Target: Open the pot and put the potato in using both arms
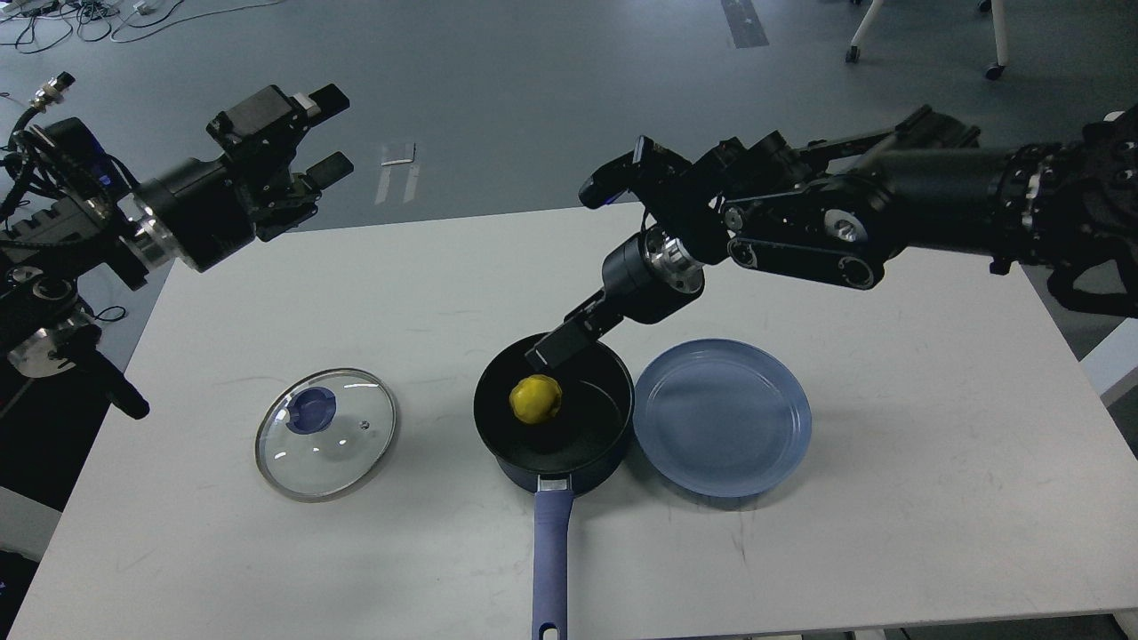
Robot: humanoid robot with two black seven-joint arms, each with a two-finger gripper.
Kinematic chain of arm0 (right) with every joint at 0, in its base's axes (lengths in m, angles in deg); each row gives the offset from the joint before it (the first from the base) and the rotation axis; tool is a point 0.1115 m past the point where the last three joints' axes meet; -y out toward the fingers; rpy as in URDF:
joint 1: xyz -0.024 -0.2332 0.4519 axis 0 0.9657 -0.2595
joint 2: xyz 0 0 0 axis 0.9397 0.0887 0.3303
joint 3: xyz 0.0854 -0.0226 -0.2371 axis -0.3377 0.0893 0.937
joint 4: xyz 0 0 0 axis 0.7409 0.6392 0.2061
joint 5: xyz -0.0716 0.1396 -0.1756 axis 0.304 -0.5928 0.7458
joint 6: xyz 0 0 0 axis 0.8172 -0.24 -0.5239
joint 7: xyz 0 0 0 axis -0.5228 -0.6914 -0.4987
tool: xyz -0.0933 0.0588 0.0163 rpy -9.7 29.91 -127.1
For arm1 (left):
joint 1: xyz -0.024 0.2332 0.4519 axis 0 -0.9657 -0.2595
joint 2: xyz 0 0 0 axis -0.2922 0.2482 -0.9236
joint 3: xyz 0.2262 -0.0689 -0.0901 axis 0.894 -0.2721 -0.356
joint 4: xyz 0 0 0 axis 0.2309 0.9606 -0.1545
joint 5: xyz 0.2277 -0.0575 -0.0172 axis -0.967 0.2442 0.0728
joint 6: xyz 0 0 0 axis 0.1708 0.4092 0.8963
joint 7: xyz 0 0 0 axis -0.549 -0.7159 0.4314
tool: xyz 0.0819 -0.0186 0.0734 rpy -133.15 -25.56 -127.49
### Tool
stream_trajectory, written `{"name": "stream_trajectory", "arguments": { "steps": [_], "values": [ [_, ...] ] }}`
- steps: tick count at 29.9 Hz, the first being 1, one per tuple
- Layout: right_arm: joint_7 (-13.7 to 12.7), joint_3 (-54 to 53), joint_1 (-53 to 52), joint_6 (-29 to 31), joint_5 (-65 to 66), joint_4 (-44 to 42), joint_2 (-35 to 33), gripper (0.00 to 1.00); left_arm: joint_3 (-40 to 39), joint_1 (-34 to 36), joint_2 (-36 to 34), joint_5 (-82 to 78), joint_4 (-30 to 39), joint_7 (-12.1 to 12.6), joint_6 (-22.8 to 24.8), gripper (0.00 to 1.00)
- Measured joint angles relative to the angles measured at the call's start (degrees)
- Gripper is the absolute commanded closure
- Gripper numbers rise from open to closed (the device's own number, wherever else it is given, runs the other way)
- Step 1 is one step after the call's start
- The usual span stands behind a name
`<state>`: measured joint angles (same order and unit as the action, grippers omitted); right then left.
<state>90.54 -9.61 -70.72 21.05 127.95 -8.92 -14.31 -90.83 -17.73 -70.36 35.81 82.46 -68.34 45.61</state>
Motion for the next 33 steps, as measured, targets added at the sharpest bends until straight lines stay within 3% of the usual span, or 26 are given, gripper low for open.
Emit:
{"name": "stream_trajectory", "arguments": {
  "steps": [10,19,29,33],
  "values": [
    [-0.02,-12.01,-2.07,-0.01,-12.48,-0.03,-17.06,0.01,0.04,-0.16,0.06,0.14,-0.09,0.00,0.09,0.02],
    [-0.04,-27.24,15.84,-0.01,-36.59,1.36,-32.69,0.01,-0.03,-1.07,1.37,1.02,-0.20,0.00,0.08,0.02],
    [-0.03,-49.64,43.68,-0.01,-46.19,2.34,-35.39,0.01,-1.53,-5.29,4.28,9.51,-1.17,0.00,0.05,0.02],
    [-0.03,-53.29,49.96,-0.02,-46.53,2.88,-34.96,0.00,-5.21,-9.49,5.05,11.88,-1.18,0.00,0.43,0.02]
  ]
}}
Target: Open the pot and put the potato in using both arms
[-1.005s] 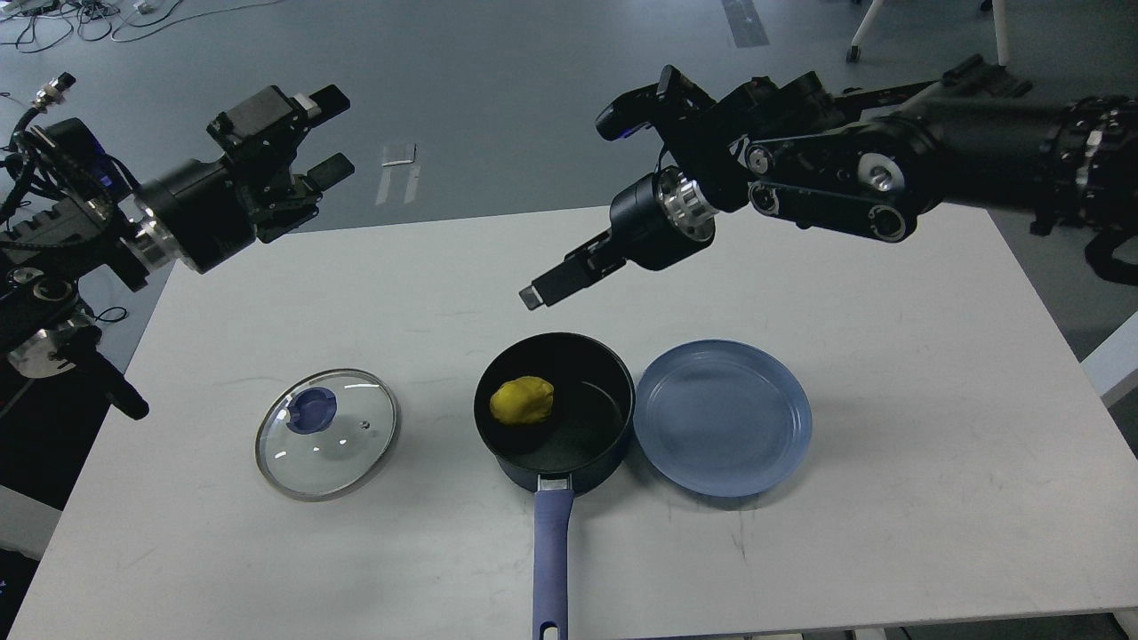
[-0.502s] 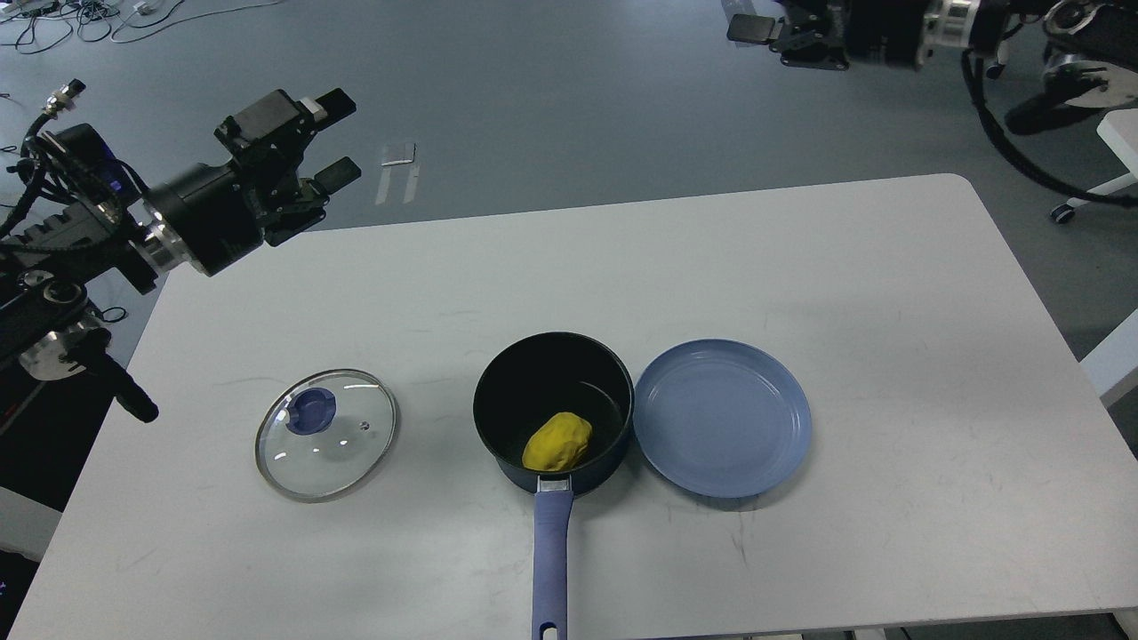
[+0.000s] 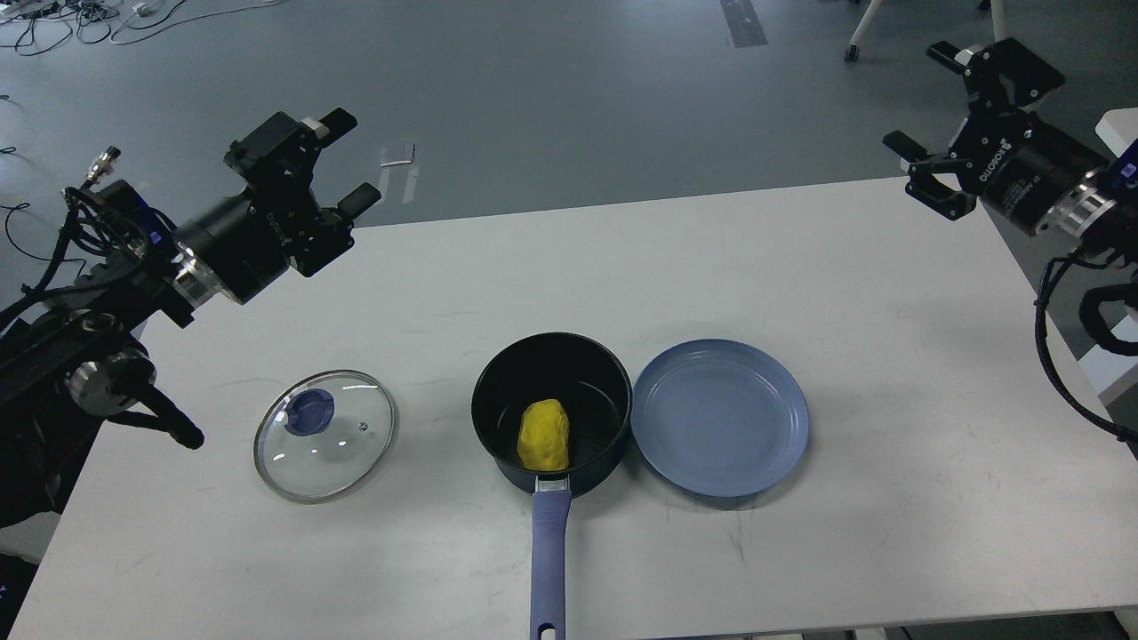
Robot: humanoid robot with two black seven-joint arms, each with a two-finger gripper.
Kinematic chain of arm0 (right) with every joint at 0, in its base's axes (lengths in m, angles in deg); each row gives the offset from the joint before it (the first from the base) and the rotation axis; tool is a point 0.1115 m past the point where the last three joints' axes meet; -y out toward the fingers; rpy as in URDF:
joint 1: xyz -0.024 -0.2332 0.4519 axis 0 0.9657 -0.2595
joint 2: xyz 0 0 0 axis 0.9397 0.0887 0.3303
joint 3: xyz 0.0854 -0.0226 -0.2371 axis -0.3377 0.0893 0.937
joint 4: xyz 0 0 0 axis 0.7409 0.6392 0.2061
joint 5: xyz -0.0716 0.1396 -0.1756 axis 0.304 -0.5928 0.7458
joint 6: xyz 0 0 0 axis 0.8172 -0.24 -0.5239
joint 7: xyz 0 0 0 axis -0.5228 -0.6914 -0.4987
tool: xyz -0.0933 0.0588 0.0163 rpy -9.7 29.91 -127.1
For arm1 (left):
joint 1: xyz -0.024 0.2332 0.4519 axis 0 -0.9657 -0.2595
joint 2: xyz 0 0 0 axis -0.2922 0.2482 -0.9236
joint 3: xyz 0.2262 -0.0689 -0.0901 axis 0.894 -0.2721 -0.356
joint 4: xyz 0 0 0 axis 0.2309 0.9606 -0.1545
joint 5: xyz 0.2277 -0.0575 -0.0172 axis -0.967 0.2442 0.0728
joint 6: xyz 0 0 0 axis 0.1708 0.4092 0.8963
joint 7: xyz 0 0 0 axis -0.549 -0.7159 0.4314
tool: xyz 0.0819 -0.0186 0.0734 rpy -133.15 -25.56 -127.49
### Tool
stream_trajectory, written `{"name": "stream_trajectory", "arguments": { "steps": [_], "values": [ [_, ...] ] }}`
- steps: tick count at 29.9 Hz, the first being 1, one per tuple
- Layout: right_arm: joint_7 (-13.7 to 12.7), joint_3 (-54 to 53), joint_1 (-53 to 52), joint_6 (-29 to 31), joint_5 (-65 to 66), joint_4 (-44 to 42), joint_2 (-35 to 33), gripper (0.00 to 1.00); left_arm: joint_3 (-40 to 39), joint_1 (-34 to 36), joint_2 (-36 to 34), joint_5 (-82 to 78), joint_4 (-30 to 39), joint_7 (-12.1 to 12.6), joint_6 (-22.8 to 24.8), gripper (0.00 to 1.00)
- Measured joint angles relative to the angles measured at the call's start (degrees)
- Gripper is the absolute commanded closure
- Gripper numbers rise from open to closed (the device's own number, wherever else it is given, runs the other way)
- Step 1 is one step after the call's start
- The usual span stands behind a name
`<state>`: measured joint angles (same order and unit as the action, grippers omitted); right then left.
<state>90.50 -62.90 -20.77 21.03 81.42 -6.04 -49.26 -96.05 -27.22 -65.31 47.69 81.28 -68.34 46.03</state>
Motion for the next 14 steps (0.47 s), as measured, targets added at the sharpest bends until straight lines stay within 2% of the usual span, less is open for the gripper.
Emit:
{"name": "stream_trajectory", "arguments": {
  "steps": [6,14],
  "values": [
    [0.00,-0.60,4.60,0.02,-0.03,-0.57,1.11,0.00,-6.81,-6.53,1.21,4.56,-0.09,0.00,3.31,0.02],
    [0.00,-0.57,8.08,0.02,-0.04,-0.79,3.93,0.00,-8.79,-9.07,3.56,6.12,-1.48,0.00,3.98,0.02]
  ]
}}
